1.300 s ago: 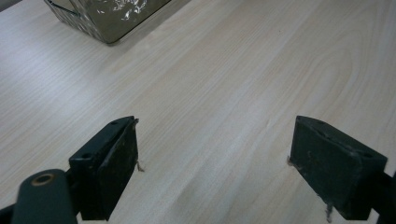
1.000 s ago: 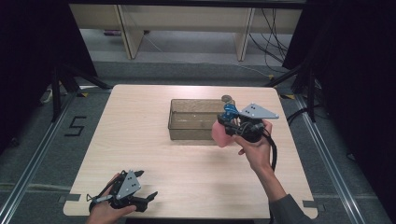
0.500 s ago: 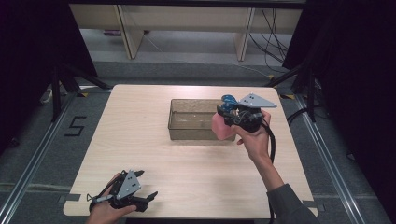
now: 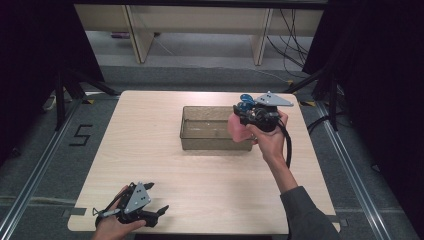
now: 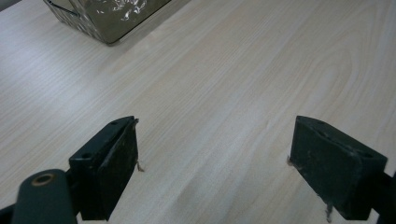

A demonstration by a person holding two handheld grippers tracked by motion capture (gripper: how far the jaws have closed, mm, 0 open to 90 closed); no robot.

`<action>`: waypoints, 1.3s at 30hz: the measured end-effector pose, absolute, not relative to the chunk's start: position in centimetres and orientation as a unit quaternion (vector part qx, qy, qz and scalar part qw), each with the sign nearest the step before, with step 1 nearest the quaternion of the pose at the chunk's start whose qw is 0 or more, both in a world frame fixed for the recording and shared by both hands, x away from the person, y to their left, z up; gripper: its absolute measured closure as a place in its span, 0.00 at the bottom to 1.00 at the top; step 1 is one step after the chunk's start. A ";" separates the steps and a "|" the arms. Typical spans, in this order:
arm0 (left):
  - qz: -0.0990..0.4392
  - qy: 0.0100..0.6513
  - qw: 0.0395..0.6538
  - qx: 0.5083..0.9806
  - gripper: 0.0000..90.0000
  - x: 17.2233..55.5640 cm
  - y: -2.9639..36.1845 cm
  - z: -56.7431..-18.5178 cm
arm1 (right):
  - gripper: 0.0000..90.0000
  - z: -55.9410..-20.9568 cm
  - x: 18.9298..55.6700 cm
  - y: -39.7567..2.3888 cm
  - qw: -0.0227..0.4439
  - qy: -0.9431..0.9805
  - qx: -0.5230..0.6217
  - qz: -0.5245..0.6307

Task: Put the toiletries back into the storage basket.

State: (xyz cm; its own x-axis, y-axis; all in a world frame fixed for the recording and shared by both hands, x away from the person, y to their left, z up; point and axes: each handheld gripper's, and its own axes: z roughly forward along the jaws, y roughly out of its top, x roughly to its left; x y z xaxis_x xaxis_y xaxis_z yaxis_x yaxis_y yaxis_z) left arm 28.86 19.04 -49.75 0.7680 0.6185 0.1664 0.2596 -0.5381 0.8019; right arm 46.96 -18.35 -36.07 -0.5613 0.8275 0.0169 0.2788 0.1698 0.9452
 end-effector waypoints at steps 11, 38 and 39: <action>0.223 0.253 0.392 0.856 0.16 28.9 19.0 -49.7 | 0.59 -36.7 48.9 -18.5 0.280 0.710 0.401 0.506; 0.224 0.254 0.400 0.852 0.17 28.9 19.0 -49.7 | 0.59 -39.5 50.6 -18.2 0.278 0.709 0.423 0.492; 0.224 0.253 0.398 0.853 0.17 28.9 19.0 -49.7 | 0.59 -39.6 50.6 -18.2 0.277 0.707 0.431 0.488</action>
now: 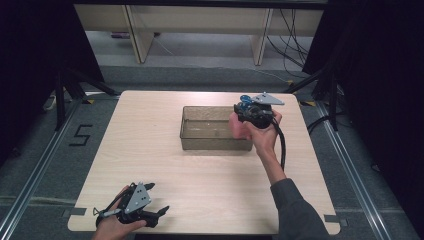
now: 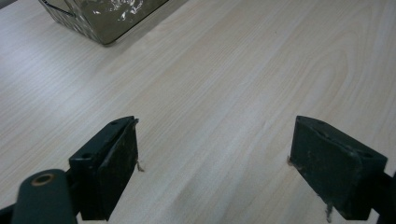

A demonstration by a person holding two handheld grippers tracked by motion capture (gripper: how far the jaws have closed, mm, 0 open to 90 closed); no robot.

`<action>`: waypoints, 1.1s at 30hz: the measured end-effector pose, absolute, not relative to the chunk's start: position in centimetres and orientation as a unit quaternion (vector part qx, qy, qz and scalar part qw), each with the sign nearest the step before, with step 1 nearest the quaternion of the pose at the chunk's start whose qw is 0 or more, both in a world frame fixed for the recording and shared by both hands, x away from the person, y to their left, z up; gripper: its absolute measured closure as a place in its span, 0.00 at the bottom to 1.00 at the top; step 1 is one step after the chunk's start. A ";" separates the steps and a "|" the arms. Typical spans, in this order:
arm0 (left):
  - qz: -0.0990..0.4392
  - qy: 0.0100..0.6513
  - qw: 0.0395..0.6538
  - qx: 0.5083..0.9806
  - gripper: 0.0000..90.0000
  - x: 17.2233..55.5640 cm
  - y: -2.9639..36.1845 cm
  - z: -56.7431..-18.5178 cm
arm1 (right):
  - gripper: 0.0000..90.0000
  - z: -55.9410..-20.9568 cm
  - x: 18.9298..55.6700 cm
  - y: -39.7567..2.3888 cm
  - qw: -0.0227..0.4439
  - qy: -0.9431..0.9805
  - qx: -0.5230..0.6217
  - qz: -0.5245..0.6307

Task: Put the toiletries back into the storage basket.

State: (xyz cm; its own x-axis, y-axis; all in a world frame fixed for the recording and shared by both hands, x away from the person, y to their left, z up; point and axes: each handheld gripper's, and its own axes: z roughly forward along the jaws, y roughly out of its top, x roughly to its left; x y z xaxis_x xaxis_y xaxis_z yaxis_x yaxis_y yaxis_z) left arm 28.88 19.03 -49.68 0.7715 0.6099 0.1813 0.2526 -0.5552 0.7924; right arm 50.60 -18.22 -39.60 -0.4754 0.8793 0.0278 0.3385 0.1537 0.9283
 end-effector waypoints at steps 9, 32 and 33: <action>0.217 0.251 0.398 0.855 0.17 28.9 19.1 -49.7 | 0.59 -40.4 50.6 -18.4 0.277 0.707 0.430 0.488; 0.223 0.253 0.397 0.853 0.17 28.9 19.1 -49.6 | 0.60 -42.4 50.5 -18.5 0.263 0.705 0.452 0.479; 0.225 0.253 0.400 0.852 0.16 28.9 19.0 -49.7 | 0.60 -42.6 50.7 -18.6 0.267 0.707 0.441 0.484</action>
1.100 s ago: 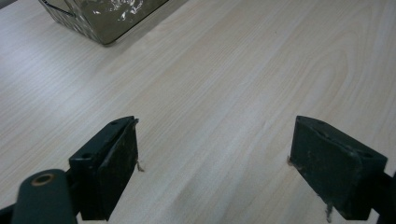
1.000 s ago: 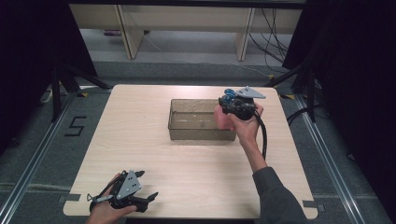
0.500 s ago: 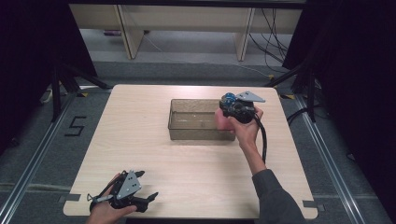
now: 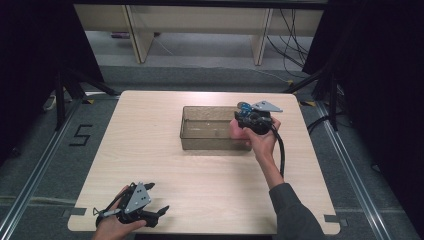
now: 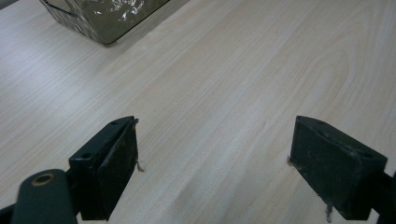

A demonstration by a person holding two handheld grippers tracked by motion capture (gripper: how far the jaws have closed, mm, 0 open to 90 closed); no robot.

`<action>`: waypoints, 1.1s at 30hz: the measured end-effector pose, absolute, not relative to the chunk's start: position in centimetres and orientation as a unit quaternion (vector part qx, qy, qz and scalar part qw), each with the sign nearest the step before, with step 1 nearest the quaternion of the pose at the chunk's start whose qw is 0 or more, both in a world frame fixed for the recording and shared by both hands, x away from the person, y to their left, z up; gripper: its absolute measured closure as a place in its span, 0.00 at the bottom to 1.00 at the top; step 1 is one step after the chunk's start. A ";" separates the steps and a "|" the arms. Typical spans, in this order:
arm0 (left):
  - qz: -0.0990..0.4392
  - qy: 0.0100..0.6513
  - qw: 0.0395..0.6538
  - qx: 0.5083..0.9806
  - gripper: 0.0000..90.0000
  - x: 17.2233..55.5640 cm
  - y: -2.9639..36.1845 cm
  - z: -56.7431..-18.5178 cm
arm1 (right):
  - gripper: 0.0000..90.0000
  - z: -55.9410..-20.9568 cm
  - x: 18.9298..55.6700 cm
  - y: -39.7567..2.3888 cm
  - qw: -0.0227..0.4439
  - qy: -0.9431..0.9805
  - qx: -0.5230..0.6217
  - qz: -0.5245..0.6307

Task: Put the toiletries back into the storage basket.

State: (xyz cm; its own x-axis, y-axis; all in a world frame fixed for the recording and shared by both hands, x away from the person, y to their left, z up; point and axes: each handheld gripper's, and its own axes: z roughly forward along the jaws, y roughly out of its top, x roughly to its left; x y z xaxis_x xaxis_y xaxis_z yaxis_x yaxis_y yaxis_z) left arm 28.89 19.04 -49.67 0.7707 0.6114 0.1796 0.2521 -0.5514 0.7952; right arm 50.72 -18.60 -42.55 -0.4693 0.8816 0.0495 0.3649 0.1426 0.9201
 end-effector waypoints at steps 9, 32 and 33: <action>0.223 0.252 0.401 0.852 0.16 28.9 19.1 -49.7 | 0.60 -43.0 50.6 -18.9 0.269 0.707 0.449 0.475; 0.223 0.253 0.397 0.854 0.17 28.9 19.0 -49.7 | 0.59 -43.7 50.6 -19.0 0.261 0.712 0.451 0.471; 0.217 0.258 0.409 0.848 0.17 28.8 18.8 -49.8 | 0.59 -43.7 50.6 -18.8 0.262 0.718 0.444 0.468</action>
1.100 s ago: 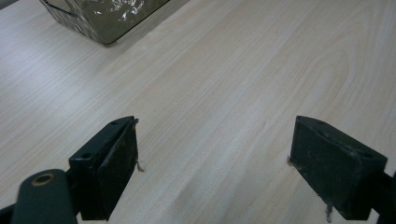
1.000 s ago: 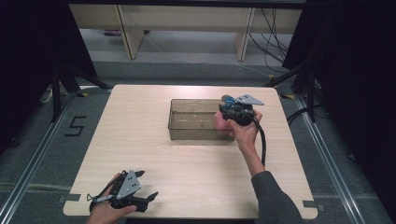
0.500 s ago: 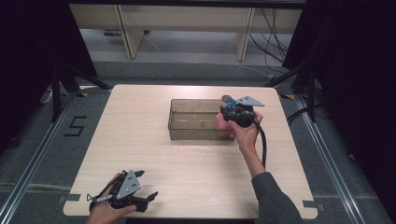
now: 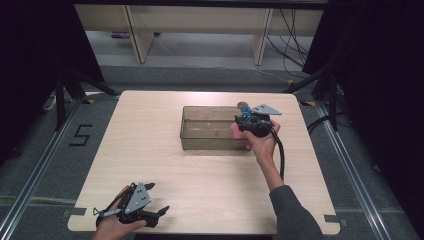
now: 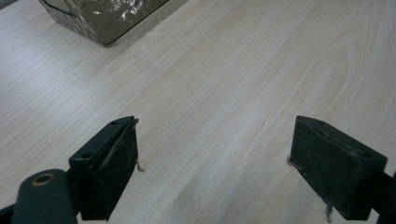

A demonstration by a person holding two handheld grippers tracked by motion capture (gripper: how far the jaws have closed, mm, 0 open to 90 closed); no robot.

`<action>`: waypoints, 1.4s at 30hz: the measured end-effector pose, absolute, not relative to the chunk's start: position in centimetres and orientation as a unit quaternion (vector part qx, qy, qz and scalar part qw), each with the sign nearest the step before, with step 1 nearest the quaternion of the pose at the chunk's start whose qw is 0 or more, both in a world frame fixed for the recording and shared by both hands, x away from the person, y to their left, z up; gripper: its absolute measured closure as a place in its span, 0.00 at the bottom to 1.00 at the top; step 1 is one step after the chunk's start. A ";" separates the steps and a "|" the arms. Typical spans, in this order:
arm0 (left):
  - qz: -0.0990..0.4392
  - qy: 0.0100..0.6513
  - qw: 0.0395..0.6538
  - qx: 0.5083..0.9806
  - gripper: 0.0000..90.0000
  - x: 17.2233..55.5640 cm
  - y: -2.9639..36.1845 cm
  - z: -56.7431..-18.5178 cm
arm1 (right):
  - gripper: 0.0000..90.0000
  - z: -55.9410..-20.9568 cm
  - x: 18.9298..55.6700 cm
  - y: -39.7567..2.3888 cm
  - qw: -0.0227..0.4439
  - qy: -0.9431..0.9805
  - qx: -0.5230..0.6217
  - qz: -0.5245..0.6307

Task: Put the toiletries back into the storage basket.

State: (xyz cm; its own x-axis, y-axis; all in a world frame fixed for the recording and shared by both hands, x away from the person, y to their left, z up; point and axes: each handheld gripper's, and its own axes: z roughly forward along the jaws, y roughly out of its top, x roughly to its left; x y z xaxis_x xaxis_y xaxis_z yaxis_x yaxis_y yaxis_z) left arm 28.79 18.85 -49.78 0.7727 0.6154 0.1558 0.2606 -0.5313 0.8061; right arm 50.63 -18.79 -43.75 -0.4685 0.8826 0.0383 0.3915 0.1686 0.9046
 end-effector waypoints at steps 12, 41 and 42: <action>0.218 0.257 0.408 0.849 0.17 28.8 18.8 -49.9 | 0.32 -43.0 49.7 -19.4 0.261 0.696 0.451 0.494; 0.226 0.250 0.398 0.854 0.17 28.8 19.1 -49.5 | 0.27 -42.2 46.9 -21.2 0.235 0.681 0.473 0.507; 0.224 0.251 0.401 0.852 0.17 28.8 19.1 -49.6 | 0.27 -42.2 46.9 -21.2 0.235 0.681 0.473 0.507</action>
State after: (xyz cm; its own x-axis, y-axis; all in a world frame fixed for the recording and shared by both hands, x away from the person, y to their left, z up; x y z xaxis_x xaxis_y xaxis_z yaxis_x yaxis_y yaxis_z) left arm 28.79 19.09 -49.58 0.7745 0.6063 0.1803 0.2480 -0.5533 0.7952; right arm 46.88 -21.16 -42.18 -0.4416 0.8830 0.1592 0.4059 0.0383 0.9131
